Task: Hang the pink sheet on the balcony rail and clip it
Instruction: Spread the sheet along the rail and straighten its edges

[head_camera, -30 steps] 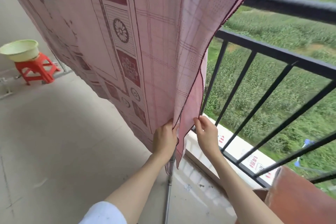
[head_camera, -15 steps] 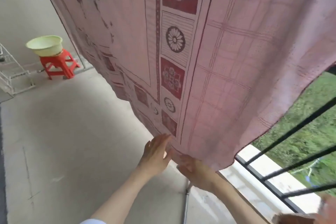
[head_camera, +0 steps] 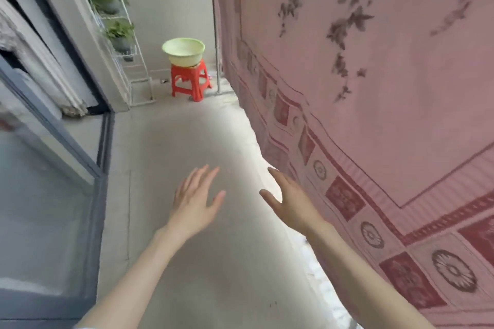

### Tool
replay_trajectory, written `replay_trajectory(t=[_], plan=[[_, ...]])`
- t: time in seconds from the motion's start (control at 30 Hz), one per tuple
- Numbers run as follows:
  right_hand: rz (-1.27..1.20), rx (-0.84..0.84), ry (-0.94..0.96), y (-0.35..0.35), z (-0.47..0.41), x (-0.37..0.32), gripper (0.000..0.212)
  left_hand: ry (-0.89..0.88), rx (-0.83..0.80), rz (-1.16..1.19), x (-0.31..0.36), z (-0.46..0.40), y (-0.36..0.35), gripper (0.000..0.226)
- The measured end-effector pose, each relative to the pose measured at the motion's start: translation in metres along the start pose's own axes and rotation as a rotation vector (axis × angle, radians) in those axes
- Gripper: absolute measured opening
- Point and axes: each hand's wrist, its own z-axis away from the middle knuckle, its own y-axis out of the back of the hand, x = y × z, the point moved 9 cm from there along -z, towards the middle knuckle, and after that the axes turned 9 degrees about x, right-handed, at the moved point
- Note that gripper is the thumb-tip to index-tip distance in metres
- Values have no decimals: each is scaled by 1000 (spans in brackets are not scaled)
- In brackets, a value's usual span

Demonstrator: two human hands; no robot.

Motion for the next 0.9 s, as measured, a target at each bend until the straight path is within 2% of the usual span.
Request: replay_trajectory(t=[0.13, 0.3, 0.4, 0.57, 0.7, 0.9], plan=[[7, -50, 62, -37, -66, -37, 61, 85, 2, -15, -66, -35, 15, 88], [7, -88, 75, -75, -165, -51, 62, 162, -37, -10, -127, -105, 8, 91], [9, -68, 92, -91, -247, -59, 62, 142, -2, -8, -155, -190, 16, 88], [-12, -25, 106, -100, -403, -84, 62, 92, 16, -49, -187, -345, 29, 67], [-22, -19, 141, -100, -509, -124, 61, 63, 28, -75, -215, -441, 49, 69], [33, 16, 185, -115, -665, -165, 63, 78, 25, -49, -271, -587, 66, 58]])
